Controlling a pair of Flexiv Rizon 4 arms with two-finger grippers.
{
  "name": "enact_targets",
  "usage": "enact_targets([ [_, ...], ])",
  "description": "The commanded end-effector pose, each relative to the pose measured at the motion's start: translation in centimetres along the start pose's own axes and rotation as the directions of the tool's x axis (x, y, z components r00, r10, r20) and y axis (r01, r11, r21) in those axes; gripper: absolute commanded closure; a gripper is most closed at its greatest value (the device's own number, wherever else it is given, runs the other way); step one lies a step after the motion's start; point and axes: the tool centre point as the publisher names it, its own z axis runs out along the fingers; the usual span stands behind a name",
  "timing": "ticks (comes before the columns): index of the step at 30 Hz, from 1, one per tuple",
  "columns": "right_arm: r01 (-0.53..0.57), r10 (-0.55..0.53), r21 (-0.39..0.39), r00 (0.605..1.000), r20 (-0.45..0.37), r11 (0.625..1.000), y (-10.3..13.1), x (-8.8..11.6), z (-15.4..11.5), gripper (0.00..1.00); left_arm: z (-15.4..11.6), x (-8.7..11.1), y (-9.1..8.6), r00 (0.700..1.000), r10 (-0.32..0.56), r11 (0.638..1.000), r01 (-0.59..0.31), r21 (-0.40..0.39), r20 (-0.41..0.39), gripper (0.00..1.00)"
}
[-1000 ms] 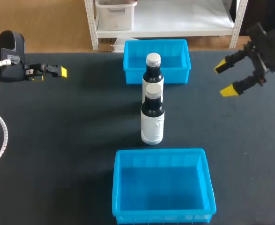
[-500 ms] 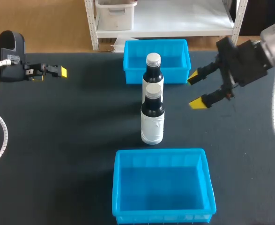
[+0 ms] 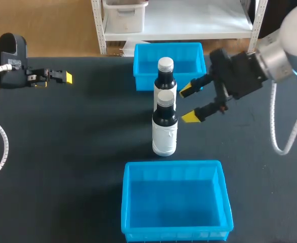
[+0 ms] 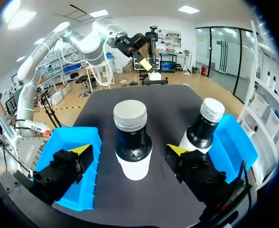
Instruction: Pick up the bottle, and place it in the far bin if it is heavy, or in the near bin if it is light.
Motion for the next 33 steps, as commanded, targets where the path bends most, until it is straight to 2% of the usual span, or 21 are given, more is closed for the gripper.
enact_targets([
  [1,-0.003,0.003,-0.010,1.000,-0.004,1.000,-0.3,-0.5,1.5,0.00,0.0,0.0,0.0,1.000,0.000,1.000,0.000,0.000,0.000,0.00],
  [14,-0.018,0.018,-0.035,1.000,-0.014,0.999,-0.1,-1.2,4.0,0.00,0.0,0.0,0.0,1.000,0.000,1.000,0.000,0.000,0.000,0.00],
  [33,-0.029,0.028,-0.048,1.000,-0.014,0.998,-0.3,-1.5,5.1,0.00,0.0,0.0,0.0,1.000,0.000,1.000,0.000,0.000,0.000,0.00],
])
